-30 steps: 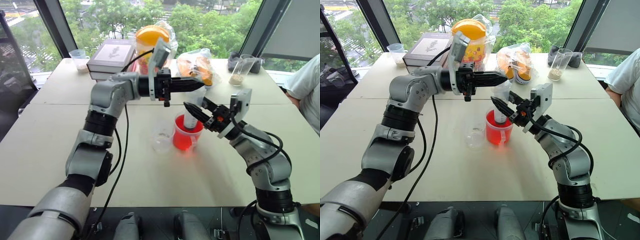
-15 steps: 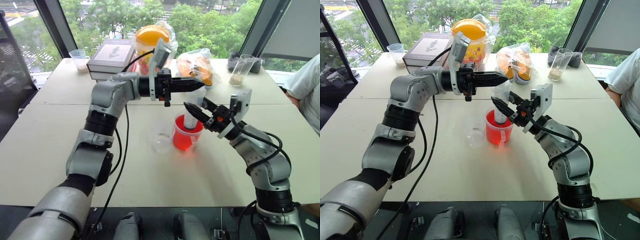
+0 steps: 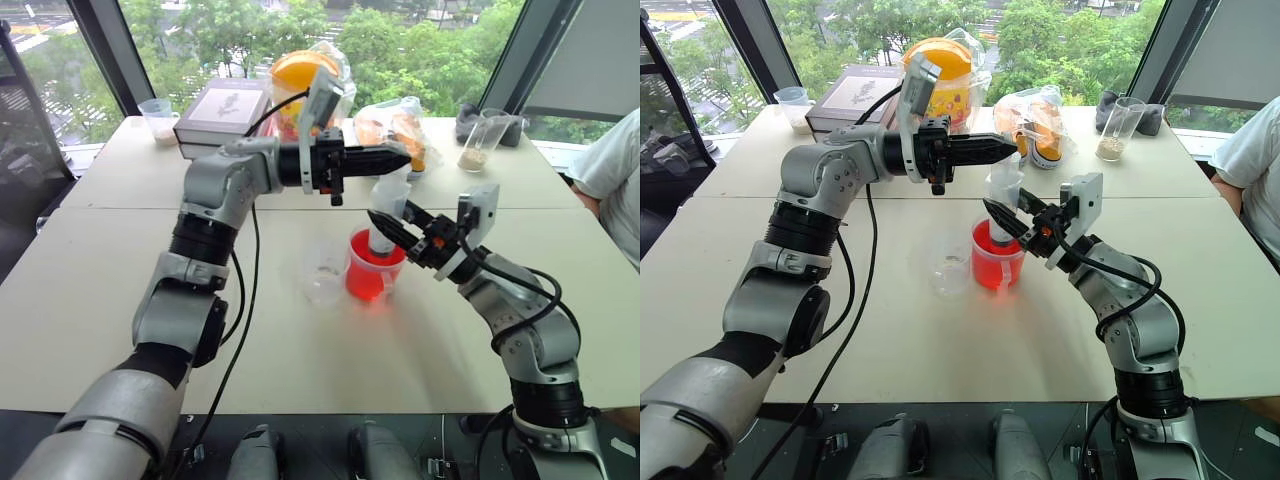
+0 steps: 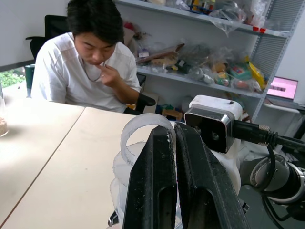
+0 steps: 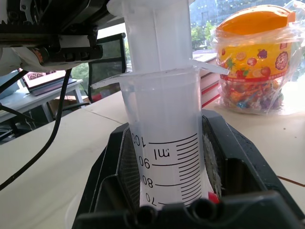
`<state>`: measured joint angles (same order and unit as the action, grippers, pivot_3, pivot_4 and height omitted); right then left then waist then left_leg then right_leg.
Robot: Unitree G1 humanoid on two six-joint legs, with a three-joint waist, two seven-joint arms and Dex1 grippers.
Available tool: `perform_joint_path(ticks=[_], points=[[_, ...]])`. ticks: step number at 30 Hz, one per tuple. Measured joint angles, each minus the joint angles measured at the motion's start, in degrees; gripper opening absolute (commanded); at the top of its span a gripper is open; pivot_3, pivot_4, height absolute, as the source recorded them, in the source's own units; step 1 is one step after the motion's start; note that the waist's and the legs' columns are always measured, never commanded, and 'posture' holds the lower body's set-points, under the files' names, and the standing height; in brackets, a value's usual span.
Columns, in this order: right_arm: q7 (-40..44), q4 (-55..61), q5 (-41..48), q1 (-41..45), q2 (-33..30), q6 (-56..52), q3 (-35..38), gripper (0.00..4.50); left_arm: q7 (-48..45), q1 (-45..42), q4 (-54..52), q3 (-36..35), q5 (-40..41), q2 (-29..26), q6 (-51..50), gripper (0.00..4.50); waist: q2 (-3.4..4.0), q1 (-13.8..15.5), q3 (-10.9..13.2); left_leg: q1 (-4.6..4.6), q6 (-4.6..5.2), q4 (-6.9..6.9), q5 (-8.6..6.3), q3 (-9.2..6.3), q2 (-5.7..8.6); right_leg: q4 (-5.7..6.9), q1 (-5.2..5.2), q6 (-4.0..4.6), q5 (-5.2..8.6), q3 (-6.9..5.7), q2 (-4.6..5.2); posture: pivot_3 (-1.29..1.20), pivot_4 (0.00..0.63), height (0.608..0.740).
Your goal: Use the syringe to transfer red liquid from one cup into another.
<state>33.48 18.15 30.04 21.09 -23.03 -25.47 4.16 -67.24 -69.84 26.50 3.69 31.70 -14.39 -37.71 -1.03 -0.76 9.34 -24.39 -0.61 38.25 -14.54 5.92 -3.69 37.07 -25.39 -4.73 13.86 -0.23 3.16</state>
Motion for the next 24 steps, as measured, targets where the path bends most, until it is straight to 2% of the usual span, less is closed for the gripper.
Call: perform_joint_path(ticks=[9,12,15,24], points=[[-0.2,0.3,0.2,2.5,-0.5,-2.4,-0.3,1.44,0.0,0.0,-1.6,-0.5,0.0,-1.2,0.6,0.06,0.00,-0.1,0.0,0.00,0.00,0.00,0.00,0.00,0.00,0.01,-0.01,0.00,0.00,0.00,0.00,0.00,0.150,0.740],[-0.5,1.3,0.7,4.2,-0.7,-4.2,-0.3,1.44,0.0,0.0,-2.9,-1.7,0.1,-1.8,0.9,0.92,0.00,0.0,0.0,0.00,0.00,0.00,0.00,0.00,0.00,0.01,0.00,0.00,0.00,0.00,0.00,0.00,0.150,0.740],[-1.2,1.9,1.0,5.5,-0.8,-5.9,0.0,1.44,-0.4,0.3,-4.9,-1.7,0.1,-2.0,0.9,2.31,0.00,0.0,0.0,-0.01,0.00,0.00,0.00,0.01,0.00,0.00,0.00,0.00,0.00,0.00,0.00,0.00,0.150,0.740],[-1.5,2.9,1.8,6.2,-1.7,-8.7,0.0,1.44,-1.2,2.4,-7.1,-2.2,0.1,-3.8,1.1,2.31,0.00,0.0,0.0,0.00,0.00,0.00,0.00,0.00,0.00,0.01,0.00,0.00,0.00,0.00,0.00,0.00,0.150,0.740]])
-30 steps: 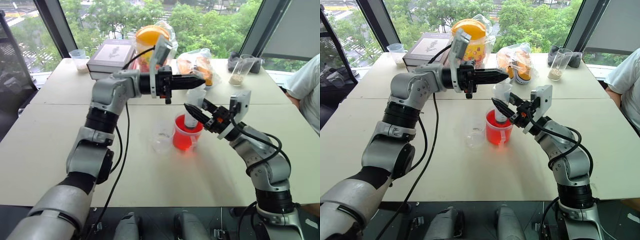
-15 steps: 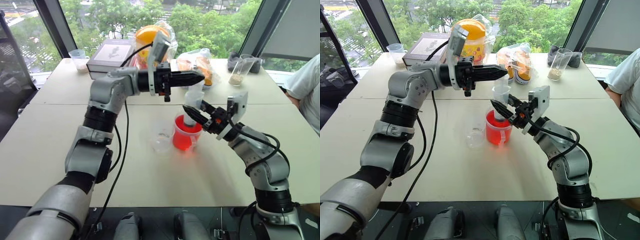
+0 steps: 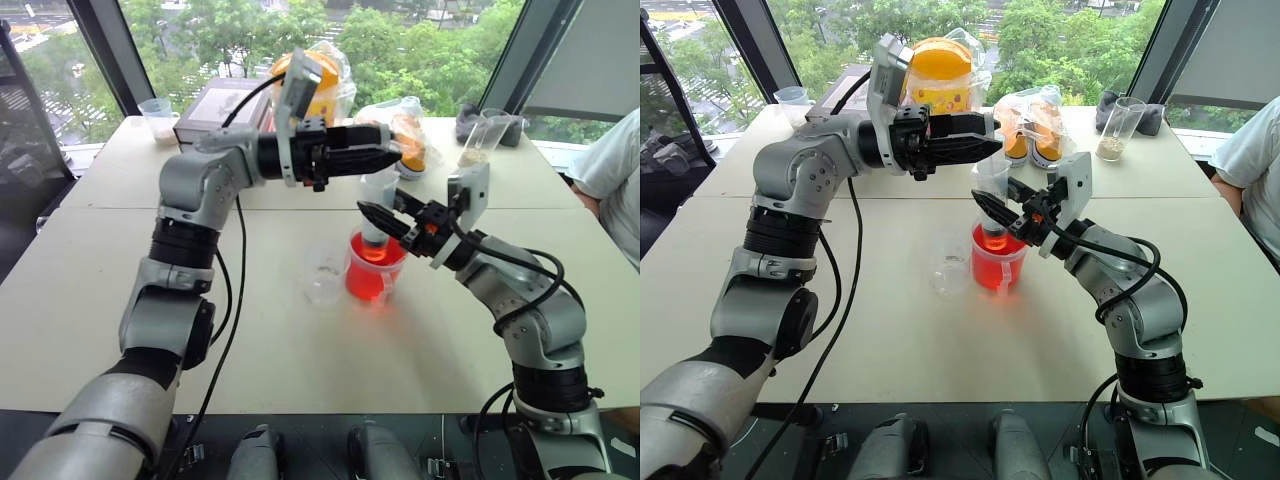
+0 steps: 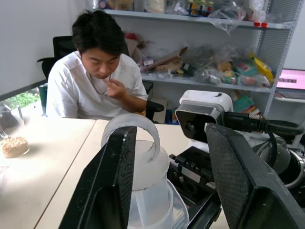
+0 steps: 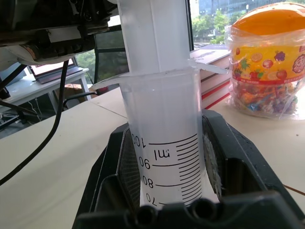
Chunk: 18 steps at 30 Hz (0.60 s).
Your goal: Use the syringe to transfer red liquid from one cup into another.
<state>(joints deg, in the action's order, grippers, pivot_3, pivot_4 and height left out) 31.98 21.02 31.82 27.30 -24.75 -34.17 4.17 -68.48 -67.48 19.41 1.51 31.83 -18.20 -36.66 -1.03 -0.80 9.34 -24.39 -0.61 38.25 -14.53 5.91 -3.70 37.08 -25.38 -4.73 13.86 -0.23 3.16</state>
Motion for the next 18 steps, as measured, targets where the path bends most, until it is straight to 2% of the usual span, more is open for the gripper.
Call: perform_joint_path(ticks=[12,18], points=[[0.2,0.2,1.0,3.2,-0.7,-0.1,0.6,1.44,0.4,1.7,-1.8,-3.2,1.4,-8.0,-2.5,2.31,0.00,0.0,0.0,-0.01,0.00,0.00,0.00,0.00,-0.01,0.00,0.00,0.00,0.00,0.00,-0.01,0.00,0.150,0.740],[-0.1,1.6,3.5,8.5,0.7,-2.5,-0.5,1.44,1.3,2.3,-1.9,-5.0,1.4,-11.8,-2.9,2.31,0.00,-0.3,0.0,0.01,0.00,0.00,0.00,0.04,-0.03,0.05,-0.04,0.00,0.00,0.04,-0.01,0.00,0.150,0.740]])
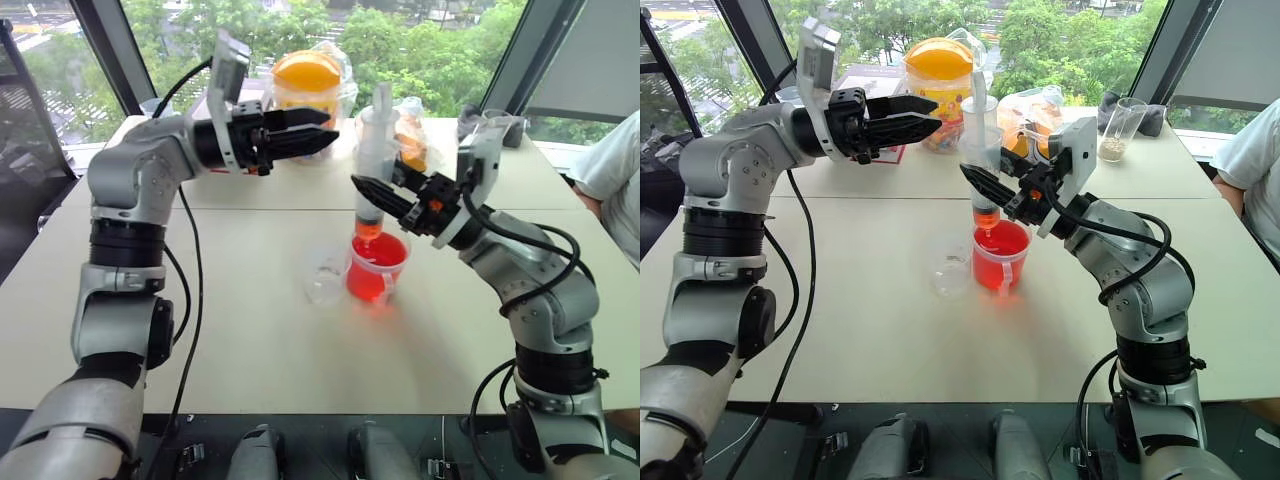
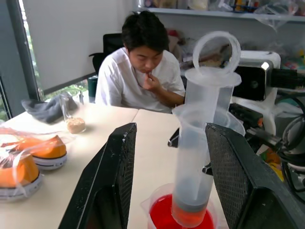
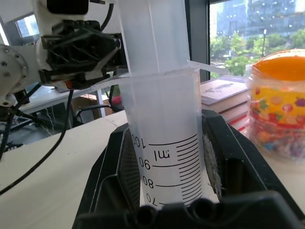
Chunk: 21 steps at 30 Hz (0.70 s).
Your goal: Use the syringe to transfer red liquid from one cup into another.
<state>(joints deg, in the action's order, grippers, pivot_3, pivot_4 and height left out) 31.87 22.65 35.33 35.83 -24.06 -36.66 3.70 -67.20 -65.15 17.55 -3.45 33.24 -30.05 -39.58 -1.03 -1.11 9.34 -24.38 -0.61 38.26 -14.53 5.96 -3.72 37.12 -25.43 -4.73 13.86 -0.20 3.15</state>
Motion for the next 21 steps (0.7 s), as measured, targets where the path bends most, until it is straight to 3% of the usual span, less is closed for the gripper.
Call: perform_joint_path(ticks=[3,10,21], points=[[0.0,0.5,2.1,3.9,2.7,-0.8,-1.8,1.44,0.9,0.1,0.2,-1.5,0.0,-1.8,0.0,2.31,0.00,0.1,0.0,0.00,0.00,-0.01,0.00,-0.09,-0.06,0.01,0.02,0.00,0.00,-0.01,-0.11,0.00,0.150,0.740],[1.5,-1.5,0.8,2.0,6.7,1.2,-7.5,1.44,1.3,0.7,-0.7,-2.4,0.5,-4.0,-1.5,2.31,0.00,0.5,0.0,-0.05,-0.01,0.04,0.00,-0.09,-0.06,-0.06,0.08,0.00,0.00,0.03,-0.13,0.00,0.150,0.740],[4.3,-5.8,-3.7,-2.8,6.7,5.1,-9.5,1.44,1.9,1.9,-7.0,-3.2,5.3,-4.7,-7.5,2.31,0.00,0.1,0.0,-0.01,-0.03,0.04,0.02,-0.15,-0.09,0.01,0.06,0.01,0.00,0.05,-0.21,0.00,0.150,0.740]])
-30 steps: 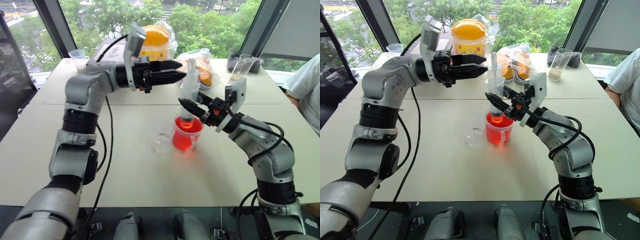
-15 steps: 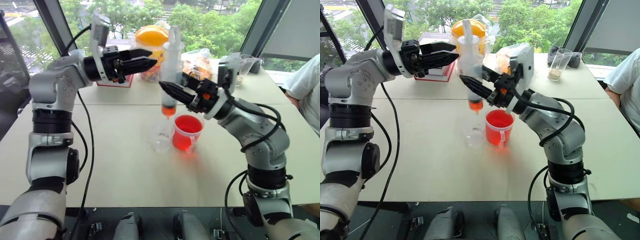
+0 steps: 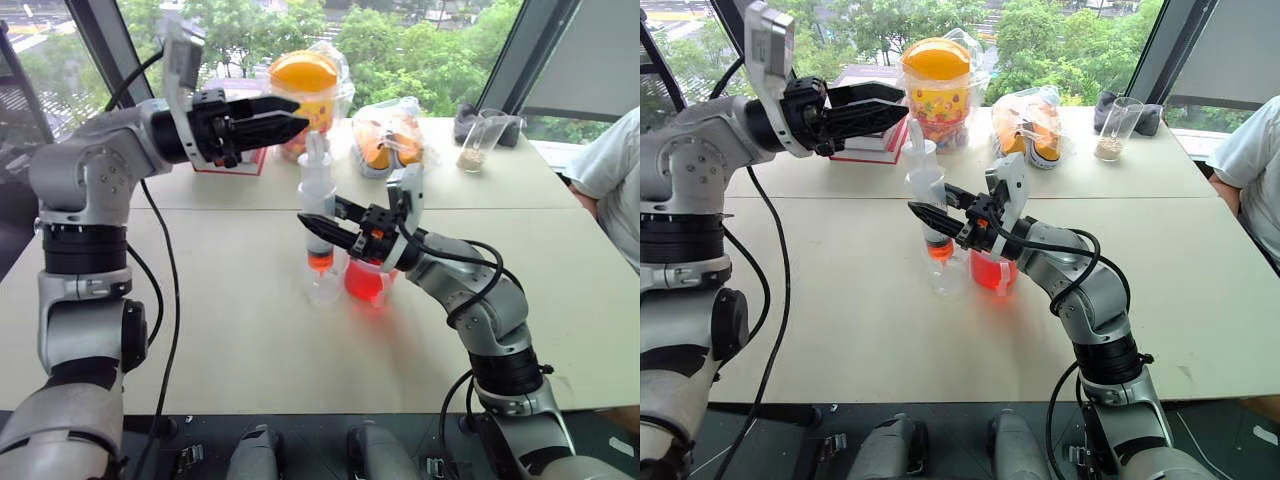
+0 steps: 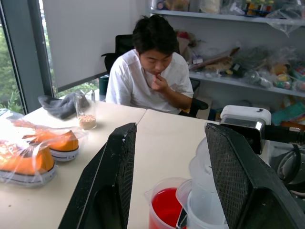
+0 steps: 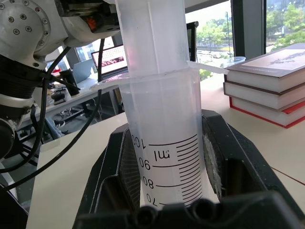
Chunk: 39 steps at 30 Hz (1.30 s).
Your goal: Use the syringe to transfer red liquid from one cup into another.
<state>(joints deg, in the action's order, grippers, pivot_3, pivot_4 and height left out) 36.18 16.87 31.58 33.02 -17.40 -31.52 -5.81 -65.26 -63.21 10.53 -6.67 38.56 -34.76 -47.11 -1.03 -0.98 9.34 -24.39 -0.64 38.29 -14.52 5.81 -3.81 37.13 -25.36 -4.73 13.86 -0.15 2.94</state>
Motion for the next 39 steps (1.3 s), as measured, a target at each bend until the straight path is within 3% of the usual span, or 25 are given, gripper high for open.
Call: perform_joint_path(ticks=[19,25,28,31,39], points=[[0.0,-1.4,-1.1,0.0,-0.2,0.7,0.8,1.44,-1.7,3.3,-0.9,3.6,-1.8,0.2,3.9,2.31,0.00,0.1,0.0,-0.01,-0.02,0.00,0.01,0.00,0.00,-0.02,-0.01,0.01,0.00,0.01,-0.01,0.00,0.150,0.740],[0.0,-1.5,-1.1,0.0,-0.2,0.6,0.9,1.44,0.1,2.6,1.2,3.6,-3.1,2.7,6.9,2.31,0.00,0.3,0.0,-0.01,-0.02,0.00,0.01,0.01,0.01,-0.03,0.01,0.00,0.00,0.01,0.00,0.00,0.150,0.740],[0.0,-1.7,-1.1,0.0,-0.3,0.6,0.9,1.44,0.5,2.3,2.0,3.7,-3.2,4.2,7.7,1.52,0.00,0.2,0.0,-0.02,-0.02,0.00,0.01,0.00,0.01,-0.04,0.01,0.00,0.00,0.01,-0.01,0.00,0.150,0.740],[-0.1,-2.0,-1.3,0.0,-0.4,0.6,1.4,1.44,0.2,2.3,2.1,4.0,-3.1,5.1,7.7,0.06,0.00,0.2,0.0,-0.02,-0.02,0.00,0.01,0.00,0.01,-0.03,0.01,0.00,0.00,0.02,-0.01,0.00,0.150,0.740],[-0.2,-2.1,-1.6,0.0,-0.4,0.3,1.6,1.44,-1.0,2.3,2.1,4.5,-3.2,5.5,7.7,0.02,0.00,0.1,0.0,-0.02,-0.02,0.00,0.01,-0.01,0.00,-0.03,0.00,0.00,0.00,0.03,-0.03,0.00,0.150,0.740]])
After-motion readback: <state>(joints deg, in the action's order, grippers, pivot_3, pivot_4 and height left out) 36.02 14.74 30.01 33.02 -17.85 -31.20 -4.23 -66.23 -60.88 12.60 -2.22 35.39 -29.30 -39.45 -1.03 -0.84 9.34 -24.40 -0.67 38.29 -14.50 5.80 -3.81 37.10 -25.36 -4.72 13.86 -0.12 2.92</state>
